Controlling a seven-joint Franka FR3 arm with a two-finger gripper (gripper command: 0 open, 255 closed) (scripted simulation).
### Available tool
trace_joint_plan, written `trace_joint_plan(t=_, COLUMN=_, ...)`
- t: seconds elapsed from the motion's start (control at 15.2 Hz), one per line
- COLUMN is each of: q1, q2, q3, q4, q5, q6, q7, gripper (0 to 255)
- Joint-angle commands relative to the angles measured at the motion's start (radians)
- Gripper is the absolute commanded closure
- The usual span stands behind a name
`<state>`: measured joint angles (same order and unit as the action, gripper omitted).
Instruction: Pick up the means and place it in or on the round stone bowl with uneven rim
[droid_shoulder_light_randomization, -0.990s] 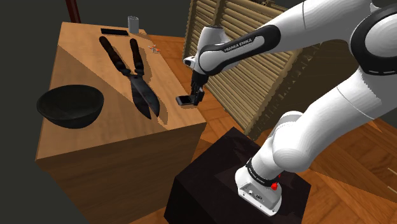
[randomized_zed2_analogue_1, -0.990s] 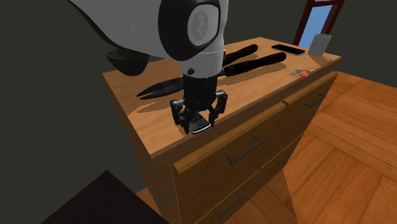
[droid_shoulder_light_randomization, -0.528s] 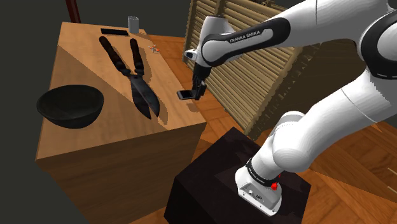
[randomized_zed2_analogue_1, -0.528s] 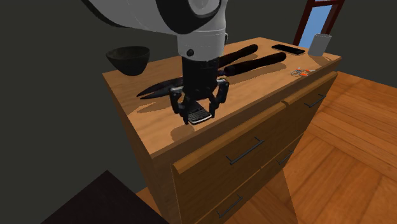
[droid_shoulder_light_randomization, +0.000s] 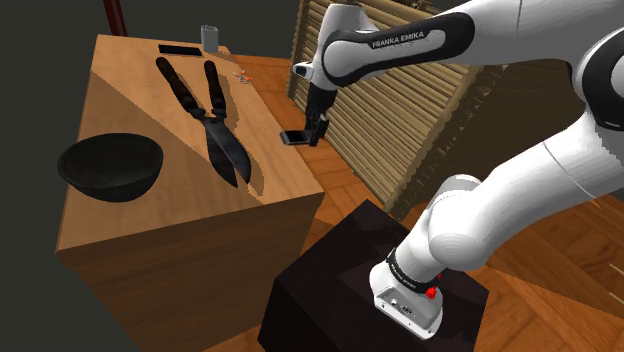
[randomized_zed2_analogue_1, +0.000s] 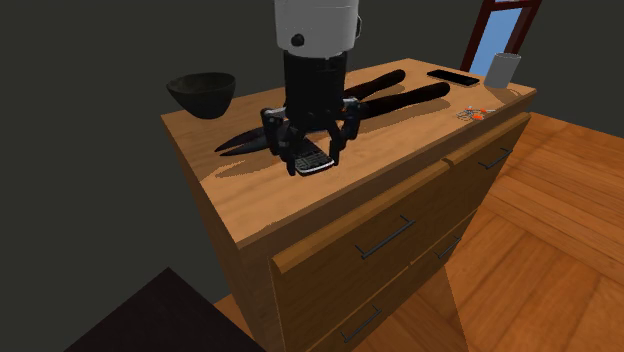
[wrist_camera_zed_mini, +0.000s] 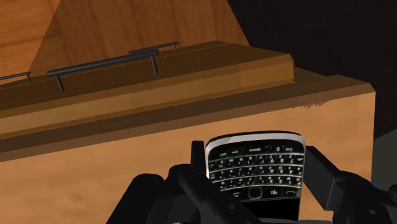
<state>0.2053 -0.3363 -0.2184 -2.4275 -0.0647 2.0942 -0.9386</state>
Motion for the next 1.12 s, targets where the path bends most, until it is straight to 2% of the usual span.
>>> trace_joint_plan(t=0.0, q1=0.000, q2=-0.011, q3=0.002, q4=0.020, q5=-0.001, q6=-0.031, q7=0.002, gripper=255)
trace_joint_plan(t=1.06, q1=0.002, q2=-0.059, q3=0.017, q4=0.193, q5=0.001, q6=-0.251, q7=0.007, gripper=255)
